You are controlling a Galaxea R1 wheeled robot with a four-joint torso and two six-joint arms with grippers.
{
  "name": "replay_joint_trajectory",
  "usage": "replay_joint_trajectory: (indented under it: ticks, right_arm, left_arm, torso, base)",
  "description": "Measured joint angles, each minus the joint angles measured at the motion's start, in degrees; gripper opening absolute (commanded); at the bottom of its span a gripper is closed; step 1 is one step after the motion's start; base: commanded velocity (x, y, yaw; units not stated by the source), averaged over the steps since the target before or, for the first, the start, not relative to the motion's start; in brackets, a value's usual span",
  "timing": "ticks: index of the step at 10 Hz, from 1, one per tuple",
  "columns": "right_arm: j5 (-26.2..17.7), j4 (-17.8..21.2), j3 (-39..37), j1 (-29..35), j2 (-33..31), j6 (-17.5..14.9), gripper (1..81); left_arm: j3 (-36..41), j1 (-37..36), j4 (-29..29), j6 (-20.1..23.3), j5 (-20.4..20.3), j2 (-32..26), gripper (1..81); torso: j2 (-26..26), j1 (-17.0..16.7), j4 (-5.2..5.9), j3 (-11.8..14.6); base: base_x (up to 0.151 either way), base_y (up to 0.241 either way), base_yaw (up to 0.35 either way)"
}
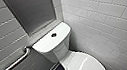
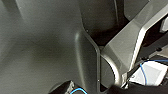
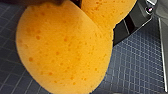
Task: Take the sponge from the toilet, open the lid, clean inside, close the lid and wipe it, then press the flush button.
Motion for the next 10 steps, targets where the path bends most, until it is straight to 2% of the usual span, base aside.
replay_joint_trajectory:
  ticks: [1,3,10]
  right_arm:
    - [1.73,-0.35,-0.72,-2.89,1.05,-0.23,1.0]
    - [4.96,-0.88,-4.73,-6.38,6.21,-0.63,1.0]
    - [6.58,-5.66,-21.03,-12.87,21.22,-0.85,1.0]
  left_arm:
    - [0.0,0.13,0.0,0.0,0.02,-0.26,81.1]
    - [0.0,0.44,0.0,0.0,0.11,-0.72,81.1]
    - [-4.1,1.94,0.0,0.0,-0.13,0.44,81.1]
  torso:
    - [1.33,-0.88,0.0,0.72]
    - [4.78,-3.13,0.0,4.22]
    - [18.62,-12.33,0.0,18.01]
  base:
    - [0.0,0.0,0.0]
    - [0.0,0.0,0.0]
    - [0.0,0.0,0.0]
